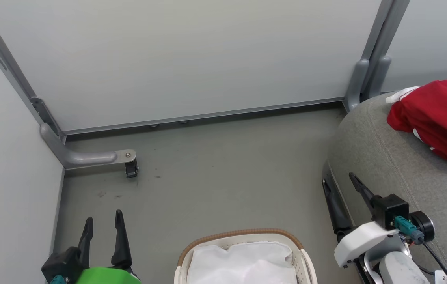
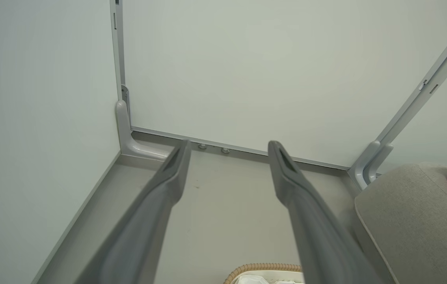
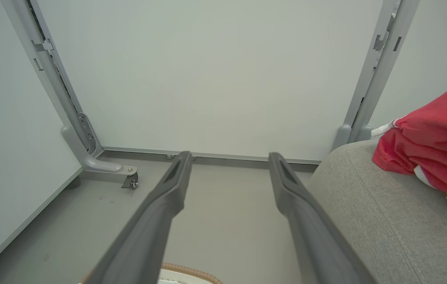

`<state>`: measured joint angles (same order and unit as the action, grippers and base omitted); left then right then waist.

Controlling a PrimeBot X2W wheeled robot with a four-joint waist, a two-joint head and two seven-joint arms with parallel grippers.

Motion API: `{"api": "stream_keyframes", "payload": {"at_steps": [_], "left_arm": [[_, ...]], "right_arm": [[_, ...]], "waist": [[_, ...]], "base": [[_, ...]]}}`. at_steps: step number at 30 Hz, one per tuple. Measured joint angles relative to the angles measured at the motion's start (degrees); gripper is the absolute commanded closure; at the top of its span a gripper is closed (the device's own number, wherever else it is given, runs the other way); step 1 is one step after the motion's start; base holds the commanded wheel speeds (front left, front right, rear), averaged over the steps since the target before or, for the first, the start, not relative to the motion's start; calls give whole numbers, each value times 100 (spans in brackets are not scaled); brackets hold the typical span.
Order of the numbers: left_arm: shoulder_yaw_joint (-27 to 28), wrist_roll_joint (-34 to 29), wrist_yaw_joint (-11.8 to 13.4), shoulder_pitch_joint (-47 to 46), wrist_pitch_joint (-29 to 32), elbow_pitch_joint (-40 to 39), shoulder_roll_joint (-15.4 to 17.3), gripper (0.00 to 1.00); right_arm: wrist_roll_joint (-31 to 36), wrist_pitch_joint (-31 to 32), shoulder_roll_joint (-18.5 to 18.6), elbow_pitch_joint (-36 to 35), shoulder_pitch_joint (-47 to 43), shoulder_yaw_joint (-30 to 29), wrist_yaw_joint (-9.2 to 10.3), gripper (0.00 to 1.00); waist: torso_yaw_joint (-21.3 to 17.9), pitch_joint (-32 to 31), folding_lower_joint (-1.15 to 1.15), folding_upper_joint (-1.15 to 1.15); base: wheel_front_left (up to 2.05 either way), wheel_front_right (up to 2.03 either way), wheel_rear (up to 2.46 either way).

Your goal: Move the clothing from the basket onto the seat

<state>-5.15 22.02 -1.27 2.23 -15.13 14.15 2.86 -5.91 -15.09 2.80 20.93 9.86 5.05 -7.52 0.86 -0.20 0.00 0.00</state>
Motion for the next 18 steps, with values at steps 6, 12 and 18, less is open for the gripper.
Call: {"api": "stream_keyframes", "payload": {"at_steps": [6, 12, 18], "left_arm": [[37, -78, 35, 105, 0, -43, 0, 0], [37, -109, 46, 128, 0, -21, 0, 0], [37, -125, 29, 127, 0, 45, 0, 0]], "right_arm": [[22, 0, 0, -41, -167, -41, 0, 0], [-14, 0, -1, -32, -203, -86, 0, 0], [-90, 0, -1, -32, -203, -110, 0, 0]], "waist": [[-107, -41, 0, 0], [-123, -45, 0, 0], [-89, -46, 0, 0]], "base": [[0, 0, 0], [0, 0, 0], [0, 0, 0]]}}
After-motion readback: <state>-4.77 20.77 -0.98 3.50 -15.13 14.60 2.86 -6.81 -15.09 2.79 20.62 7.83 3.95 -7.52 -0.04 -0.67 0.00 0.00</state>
